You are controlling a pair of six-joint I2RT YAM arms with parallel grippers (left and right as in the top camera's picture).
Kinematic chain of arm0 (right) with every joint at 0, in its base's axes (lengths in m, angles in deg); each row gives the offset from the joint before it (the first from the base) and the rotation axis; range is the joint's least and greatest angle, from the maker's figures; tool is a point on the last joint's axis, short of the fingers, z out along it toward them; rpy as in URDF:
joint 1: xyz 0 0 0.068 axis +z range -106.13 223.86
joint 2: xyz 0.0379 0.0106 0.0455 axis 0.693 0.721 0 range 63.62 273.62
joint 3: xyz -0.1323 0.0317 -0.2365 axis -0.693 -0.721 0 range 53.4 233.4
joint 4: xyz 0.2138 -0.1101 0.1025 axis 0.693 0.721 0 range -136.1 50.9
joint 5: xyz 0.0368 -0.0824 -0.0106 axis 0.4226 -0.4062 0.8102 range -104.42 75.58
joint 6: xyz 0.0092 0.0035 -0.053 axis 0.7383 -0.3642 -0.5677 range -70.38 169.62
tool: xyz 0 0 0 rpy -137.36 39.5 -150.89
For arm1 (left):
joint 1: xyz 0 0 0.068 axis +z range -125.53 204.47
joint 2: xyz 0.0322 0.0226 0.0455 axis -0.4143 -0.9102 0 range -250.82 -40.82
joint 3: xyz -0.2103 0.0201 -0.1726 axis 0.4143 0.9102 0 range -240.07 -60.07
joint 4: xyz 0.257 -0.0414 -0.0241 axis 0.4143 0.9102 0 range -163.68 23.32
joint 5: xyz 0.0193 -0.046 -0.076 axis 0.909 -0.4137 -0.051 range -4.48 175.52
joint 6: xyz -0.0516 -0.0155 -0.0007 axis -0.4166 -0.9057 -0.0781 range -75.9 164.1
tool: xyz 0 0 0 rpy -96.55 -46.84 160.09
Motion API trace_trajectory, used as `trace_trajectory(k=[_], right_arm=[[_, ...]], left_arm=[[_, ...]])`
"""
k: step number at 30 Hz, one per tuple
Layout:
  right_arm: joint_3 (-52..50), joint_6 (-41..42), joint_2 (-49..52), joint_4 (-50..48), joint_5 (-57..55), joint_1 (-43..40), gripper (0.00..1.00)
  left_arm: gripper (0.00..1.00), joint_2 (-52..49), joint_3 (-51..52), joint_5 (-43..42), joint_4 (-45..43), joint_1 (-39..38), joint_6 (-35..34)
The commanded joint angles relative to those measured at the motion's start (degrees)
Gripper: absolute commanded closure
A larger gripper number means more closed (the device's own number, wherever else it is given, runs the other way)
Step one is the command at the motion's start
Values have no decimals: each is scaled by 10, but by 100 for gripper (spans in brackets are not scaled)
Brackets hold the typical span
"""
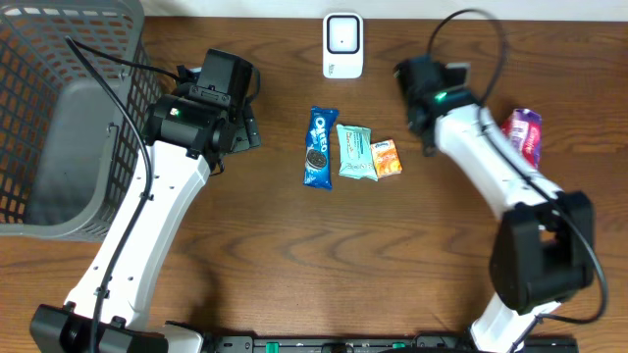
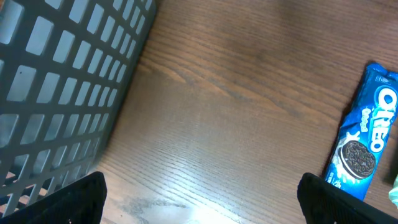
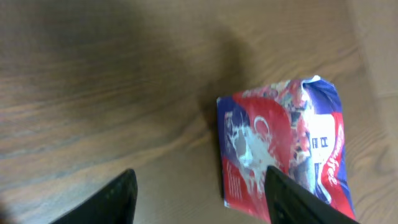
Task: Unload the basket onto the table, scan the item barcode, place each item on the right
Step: 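Lift the liners pack and move it to the right side of the table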
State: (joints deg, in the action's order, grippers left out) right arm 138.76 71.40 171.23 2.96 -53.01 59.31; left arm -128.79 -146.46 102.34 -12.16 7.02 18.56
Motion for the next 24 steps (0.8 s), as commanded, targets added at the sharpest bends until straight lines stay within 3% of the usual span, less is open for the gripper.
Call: trace_trajectory(k=[1,7,9,13,16,20,24], right_arm=[[51,2,-40,42,89,-67,41],[59,4,-58,108,98,-211,53],[50,5,-56,114,111,-257,64],[16,-2,-56,79,251,-334,86],[-20,-22,-56,40,353,-367,88],[-78,-24,-55,-15,404,-376,92],[-121,-97,-55,-74,520,-364,95]], left_arm=[[2,-1,-1,4,2,1,-5],[2,-1,-1,4,2,1,-5],[2,-1,-1,4,2,1,-5],[2,-1,-1,4,2,1,-5],[2,-1,-1,4,2,1,-5],[2,-1,-1,4,2,1,-5],[2,-1,-1,4,2,1,-5]])
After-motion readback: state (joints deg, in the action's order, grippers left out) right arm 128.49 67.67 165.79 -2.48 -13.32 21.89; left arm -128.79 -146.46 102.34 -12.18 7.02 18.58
